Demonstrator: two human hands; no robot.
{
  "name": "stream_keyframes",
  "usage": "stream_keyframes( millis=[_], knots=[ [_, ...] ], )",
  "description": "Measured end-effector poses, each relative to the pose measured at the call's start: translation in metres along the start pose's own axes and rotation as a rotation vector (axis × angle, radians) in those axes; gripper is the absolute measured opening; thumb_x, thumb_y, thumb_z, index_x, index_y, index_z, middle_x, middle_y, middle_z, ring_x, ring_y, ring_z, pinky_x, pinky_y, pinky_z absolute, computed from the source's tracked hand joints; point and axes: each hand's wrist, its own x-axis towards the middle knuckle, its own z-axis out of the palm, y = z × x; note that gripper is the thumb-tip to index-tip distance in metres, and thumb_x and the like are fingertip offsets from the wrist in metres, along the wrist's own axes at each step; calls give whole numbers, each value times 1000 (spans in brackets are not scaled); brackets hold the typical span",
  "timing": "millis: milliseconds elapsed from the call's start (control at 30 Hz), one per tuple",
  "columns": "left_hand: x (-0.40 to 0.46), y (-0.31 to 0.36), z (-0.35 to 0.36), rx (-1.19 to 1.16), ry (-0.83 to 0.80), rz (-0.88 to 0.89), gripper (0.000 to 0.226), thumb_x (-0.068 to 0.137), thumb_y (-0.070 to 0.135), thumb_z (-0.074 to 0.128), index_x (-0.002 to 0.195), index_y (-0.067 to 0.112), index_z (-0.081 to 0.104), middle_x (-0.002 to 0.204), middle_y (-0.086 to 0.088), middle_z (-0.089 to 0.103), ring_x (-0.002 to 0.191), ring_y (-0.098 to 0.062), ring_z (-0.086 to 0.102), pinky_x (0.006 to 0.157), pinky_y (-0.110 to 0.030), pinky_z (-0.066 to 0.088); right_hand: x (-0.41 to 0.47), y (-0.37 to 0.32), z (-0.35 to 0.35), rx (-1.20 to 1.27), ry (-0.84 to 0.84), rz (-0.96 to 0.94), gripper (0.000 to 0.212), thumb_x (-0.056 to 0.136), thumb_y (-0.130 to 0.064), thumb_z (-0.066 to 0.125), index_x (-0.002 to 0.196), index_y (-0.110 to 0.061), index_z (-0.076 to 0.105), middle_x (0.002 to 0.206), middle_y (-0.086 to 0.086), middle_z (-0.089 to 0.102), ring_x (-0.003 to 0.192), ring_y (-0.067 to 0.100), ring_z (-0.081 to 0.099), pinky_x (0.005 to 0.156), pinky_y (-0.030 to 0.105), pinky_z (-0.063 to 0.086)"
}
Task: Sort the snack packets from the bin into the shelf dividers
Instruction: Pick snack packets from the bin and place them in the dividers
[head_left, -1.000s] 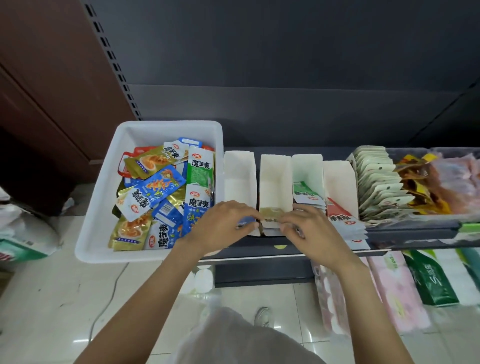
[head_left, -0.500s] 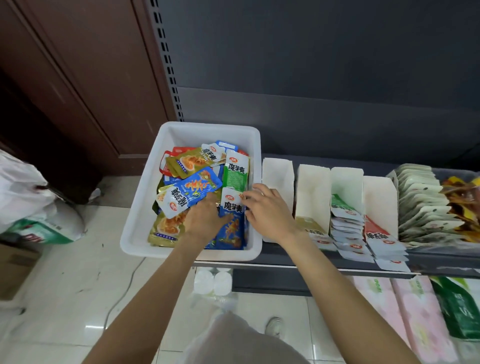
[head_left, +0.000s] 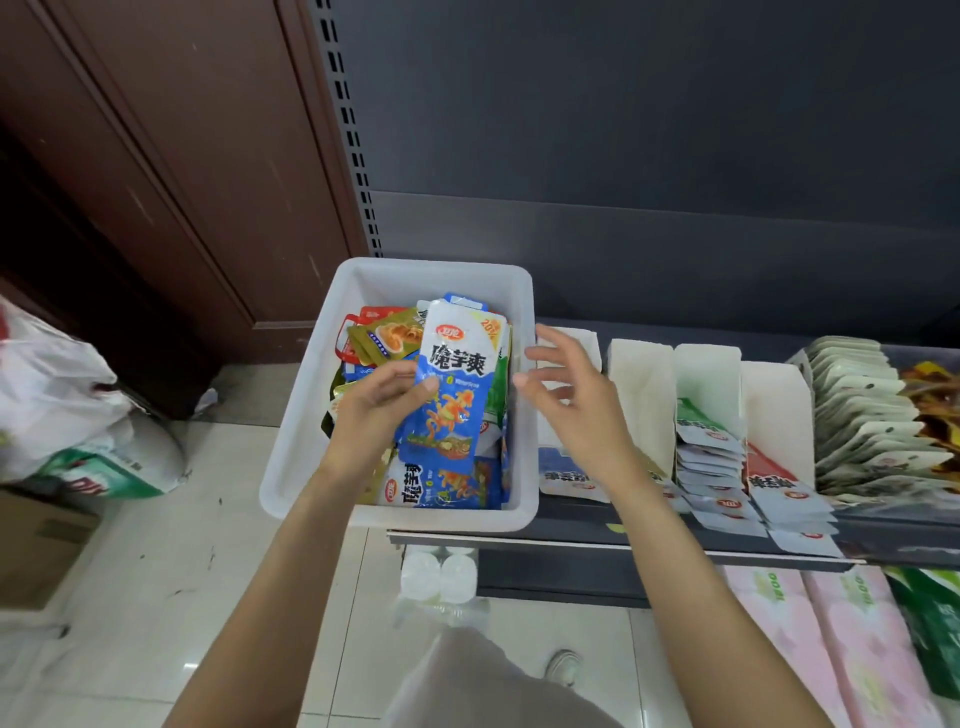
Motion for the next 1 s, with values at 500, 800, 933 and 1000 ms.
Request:
stream_keyframes(
  millis=[500,800,933,1000],
  knots=[
    [0,5,111,631,-104,717,11,85,19,67,93,13,72,88,5,70,83,-2,59,71,-10,46,-31,28,-83,-394,310,-404,8,87,-14,65,90,-8,69,84,-1,66,75,2,56,63,13,48],
    [-2,-30,88,806,-414,700,22,88,35,59,99,21,72,92,8,71,90,-7,59,84,-26,46,-41,76,-51,-765,-120,-341,21,95,-25,45,96,-19,65,86,-4,67,76,18,63,65,36,52],
    [-11,-36,72,842,-434,693,26,89,39,57,106,25,70,97,7,70,99,-6,56,88,-20,41,-43,79,-54,-895,-298,-293,39,98,-35,33,113,-21,66,106,-3,69,113,19,54,96,35,39],
    [-15,-38,60,826,-330,651,19,89,28,63,105,23,70,98,8,69,98,-3,56,85,-14,40,-43,77,-57,-901,-345,-273,34,98,-35,41,121,-22,63,121,-7,64,126,16,43,102,32,30]
  ],
)
